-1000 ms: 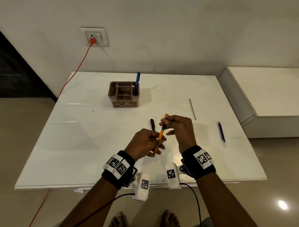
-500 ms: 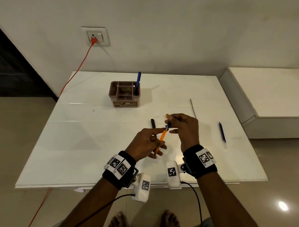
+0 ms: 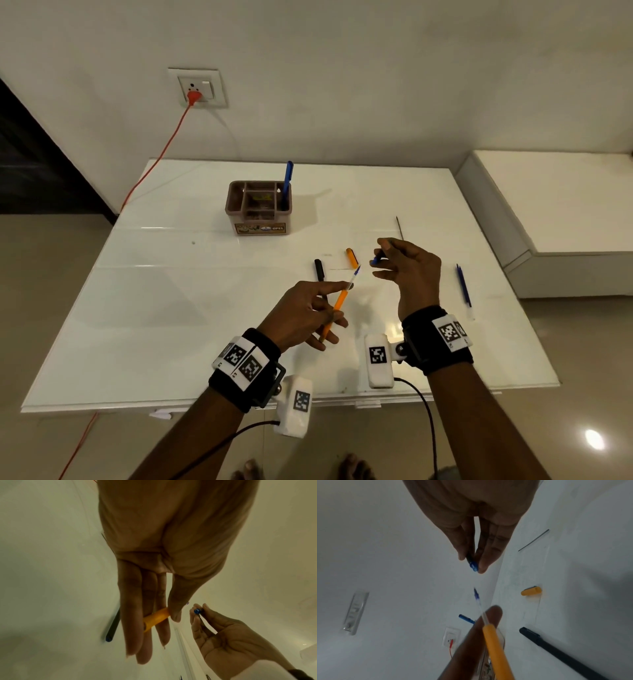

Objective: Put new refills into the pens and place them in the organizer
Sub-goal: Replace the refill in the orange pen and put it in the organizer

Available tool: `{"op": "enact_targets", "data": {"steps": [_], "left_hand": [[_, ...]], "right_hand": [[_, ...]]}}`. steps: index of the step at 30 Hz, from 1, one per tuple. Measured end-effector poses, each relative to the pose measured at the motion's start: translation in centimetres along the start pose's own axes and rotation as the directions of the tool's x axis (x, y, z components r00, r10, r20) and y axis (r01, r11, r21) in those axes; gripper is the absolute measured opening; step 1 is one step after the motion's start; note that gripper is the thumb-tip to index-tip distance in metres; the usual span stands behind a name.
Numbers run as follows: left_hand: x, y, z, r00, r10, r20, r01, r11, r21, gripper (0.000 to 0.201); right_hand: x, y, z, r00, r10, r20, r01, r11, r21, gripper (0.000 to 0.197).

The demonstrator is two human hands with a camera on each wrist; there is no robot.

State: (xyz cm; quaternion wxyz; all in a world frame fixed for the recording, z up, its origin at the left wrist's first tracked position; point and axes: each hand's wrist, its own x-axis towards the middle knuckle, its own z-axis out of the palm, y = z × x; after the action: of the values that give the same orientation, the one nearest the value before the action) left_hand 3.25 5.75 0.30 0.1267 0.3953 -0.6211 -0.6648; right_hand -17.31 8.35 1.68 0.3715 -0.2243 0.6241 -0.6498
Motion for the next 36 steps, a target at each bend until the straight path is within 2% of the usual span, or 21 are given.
{"op": "enact_targets", "data": {"steps": [3, 5, 8, 11, 15, 19, 24, 26, 27, 29, 30, 32, 34, 36], "left_hand": [[0.2, 0.0, -0.4, 0.999, -0.007, -0.053, 0.004, 0.999, -0.046, 0.044], [0.3, -0.1, -0.7, 0.996, -0.007, -0.084, 0.002, 0.998, -0.065, 0.044], [0.2, -0.1, -1.0, 0.995, -0.001, -0.103, -0.007, 0.997, -0.081, 0.044], [0.2, -0.3, -1.2, 0.993, 0.003, -0.118, -0.014, 0.995, -0.094, 0.044], [0.3, -0.4, -1.3, 0.992, 0.009, -0.124, -0.023, 0.993, -0.112, 0.044], [0.2, -0.5, -1.5, 0.991, 0.006, -0.132, -0.022, 0.992, -0.123, 0.044], [0.0, -0.4, -1.6, 0.99, 0.007, -0.139, -0.025, 0.991, -0.128, 0.044], [0.0, -0.3, -1.6, 0.99, 0.005, -0.142, -0.024, 0.991, -0.131, 0.044], [0.0, -0.2, -1.6, 0.99, 0.006, -0.141, -0.024, 0.991, -0.129, 0.044], [0.0, -0.1, -1.5, 0.99, 0.012, -0.139, -0.029, 0.992, -0.122, 0.044], [0.0, -0.1, -1.4, 0.99, 0.015, -0.137, -0.031, 0.993, -0.117, 0.044], [-0.1, 0.1, -1.1, 0.992, 0.019, -0.127, -0.033, 0.994, -0.107, 0.044], [-0.2, 0.2, -0.7, 0.993, 0.021, -0.112, -0.032, 0.995, -0.099, 0.044], [-0.3, 0.3, -0.3, 0.994, 0.017, -0.103, -0.026, 0.996, -0.082, 0.046]], "right_hand": [[2.1, 0.1, -0.5, 0.999, 0.017, -0.027, -0.018, 0.998, -0.061, 0.015], [4.4, 0.6, -0.3, 1.0, 0.026, -0.013, -0.029, 0.973, -0.229, 0.016], [8.0, 2.2, 0.7, 0.998, 0.062, 0.029, -0.038, 0.854, -0.52, 0.017], [10.8, 3.8, 1.6, 0.994, 0.078, 0.082, 0.005, 0.692, -0.722, 0.026], [13.0, 4.6, 1.8, 0.99, 0.072, 0.118, 0.065, 0.51, -0.858, 0.028], [13.2, 5.5, 1.6, 0.987, 0.102, 0.123, 0.064, 0.448, -0.892, 0.031], [12.9, 5.8, 1.3, 0.985, 0.153, 0.074, -0.008, 0.48, -0.877, 0.036], [12.1, 4.7, 1.4, 0.989, 0.129, 0.067, -0.007, 0.502, -0.865, 0.036], [11.4, 4.0, 1.4, 0.994, 0.087, 0.062, 0.006, 0.534, -0.845, 0.035], [9.0, 2.2, 1.4, 0.999, -0.017, 0.041, 0.042, 0.661, -0.749, 0.029], [7.2, 1.4, 1.5, 0.999, -0.024, 0.034, 0.04, 0.746, -0.665, 0.027], [2.8, 0.3, 1.7, 0.993, 0.068, 0.096, -0.013, 0.877, -0.481, 0.028], [-0.8, -0.1, 1.9, 0.969, 0.157, 0.191, -0.07, 0.915, -0.398, 0.029], [-2.4, 0.5, 2.0, 0.963, 0.162, 0.214, -0.068, 0.919, -0.387, 0.024]]}}
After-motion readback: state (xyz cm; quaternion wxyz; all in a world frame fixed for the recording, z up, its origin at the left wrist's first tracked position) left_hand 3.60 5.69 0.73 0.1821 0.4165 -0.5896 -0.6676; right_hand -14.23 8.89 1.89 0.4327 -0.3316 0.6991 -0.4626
